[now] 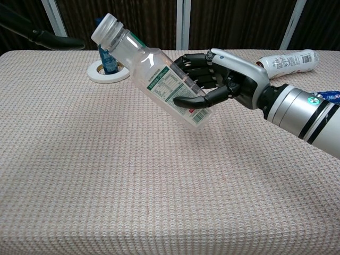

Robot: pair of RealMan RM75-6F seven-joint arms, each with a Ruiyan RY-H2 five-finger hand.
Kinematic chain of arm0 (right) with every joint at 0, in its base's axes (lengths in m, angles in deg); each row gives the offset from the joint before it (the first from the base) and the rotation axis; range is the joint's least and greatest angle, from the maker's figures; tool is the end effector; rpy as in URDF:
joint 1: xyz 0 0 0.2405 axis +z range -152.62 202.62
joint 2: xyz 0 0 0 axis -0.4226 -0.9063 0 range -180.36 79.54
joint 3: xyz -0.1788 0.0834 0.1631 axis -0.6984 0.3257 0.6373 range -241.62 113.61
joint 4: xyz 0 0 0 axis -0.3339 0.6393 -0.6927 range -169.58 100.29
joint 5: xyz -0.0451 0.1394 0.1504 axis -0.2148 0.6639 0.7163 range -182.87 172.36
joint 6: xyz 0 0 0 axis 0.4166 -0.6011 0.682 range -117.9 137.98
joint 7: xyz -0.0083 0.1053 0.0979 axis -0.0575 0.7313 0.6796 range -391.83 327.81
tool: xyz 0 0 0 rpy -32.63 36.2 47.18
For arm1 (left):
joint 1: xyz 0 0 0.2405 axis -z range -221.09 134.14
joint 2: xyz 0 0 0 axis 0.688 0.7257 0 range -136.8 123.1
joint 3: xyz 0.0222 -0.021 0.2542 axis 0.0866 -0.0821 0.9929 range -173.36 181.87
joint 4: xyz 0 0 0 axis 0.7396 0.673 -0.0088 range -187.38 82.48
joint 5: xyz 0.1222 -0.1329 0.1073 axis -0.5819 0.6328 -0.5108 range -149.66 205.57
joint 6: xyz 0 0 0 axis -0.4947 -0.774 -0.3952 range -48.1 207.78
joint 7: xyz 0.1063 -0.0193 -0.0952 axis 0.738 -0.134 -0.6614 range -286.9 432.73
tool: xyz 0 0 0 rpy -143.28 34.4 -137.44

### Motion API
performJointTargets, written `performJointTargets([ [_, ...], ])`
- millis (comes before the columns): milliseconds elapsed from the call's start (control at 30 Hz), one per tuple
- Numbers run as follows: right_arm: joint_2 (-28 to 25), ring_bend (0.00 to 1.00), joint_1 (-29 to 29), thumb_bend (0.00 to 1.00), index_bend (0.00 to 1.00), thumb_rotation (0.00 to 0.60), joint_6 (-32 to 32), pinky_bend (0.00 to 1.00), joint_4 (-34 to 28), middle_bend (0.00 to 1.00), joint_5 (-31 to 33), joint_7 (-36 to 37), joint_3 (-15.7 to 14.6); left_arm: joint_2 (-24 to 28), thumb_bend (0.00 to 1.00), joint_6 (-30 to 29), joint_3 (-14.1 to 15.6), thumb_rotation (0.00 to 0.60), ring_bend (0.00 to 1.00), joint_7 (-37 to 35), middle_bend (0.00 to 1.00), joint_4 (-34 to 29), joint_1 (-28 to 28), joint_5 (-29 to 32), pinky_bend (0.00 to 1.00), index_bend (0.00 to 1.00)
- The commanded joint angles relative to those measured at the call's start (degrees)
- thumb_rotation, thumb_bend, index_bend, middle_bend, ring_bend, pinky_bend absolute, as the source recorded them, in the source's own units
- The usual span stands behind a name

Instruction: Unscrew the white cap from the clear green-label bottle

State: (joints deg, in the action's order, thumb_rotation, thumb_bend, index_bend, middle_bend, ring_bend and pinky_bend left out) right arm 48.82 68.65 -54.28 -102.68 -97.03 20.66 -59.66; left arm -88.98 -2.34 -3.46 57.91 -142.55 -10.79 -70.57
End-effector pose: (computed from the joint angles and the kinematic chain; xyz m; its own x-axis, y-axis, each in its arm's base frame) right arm -0.1221 -0.3218 -0.0568 -0.3146 -0.6119 0.7256 -0.7483 -0.3105 -0.5863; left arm -0.1273 0.2845 0.0660 -0.0662 0.0880 0.9939 0.7516 -0.6508 0.1077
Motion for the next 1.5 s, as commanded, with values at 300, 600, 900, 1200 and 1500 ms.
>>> performJointTargets([
  [300,-0.1,0.46,0.31,0.41,0.72,0.6,0.7,0.58,-0.65,0.57,-0.05,0.53,-0.45,-0.77,0.08,-0.33,-0.54,0.6,0.0,-0.22,0.08,0.51,0.47,0.68,0.0,0.21],
  [600,0.03,0.46,0.58,0.41,0.72,0.6,0.85,0.58,-0.84,0.57,0.01,0.06,-0.33,-0.78,0.08,-0.63,-0.52,0.6,0.0,0.08,0.08,-0.21,0.92,0.13,0.0,0.21],
  [900,0.01,0.46,0.66,0.41,0.72,0.6,0.91,0.58,-0.58,0.56,0.12,0.21,-0.31,-0.52,0.08,-0.66,-0.42,0.6,0.0,0.23,0.08,-0.89,1.03,0.29,0.0,0.21],
  [1200,-0.44,0.46,0.49,0.41,0.72,0.6,0.5,0.58,-0.48,0.56,-0.08,0.28,-0.49,1.89,0.1,0.48,1.35,0.6,0.0,1.61,0.08,-1.64,0.7,-0.54,0.0,0.25],
  [1500,-0.66,0.46,0.84,0.41,0.71,0.6,0.43,0.58,-0.58,0.55,-0.8,1.06,-0.85,3.15,0.25,2.71,1.8,0.6,0.0,1.83,0.08,-2.43,1.37,0.02,0.0,0.35],
])
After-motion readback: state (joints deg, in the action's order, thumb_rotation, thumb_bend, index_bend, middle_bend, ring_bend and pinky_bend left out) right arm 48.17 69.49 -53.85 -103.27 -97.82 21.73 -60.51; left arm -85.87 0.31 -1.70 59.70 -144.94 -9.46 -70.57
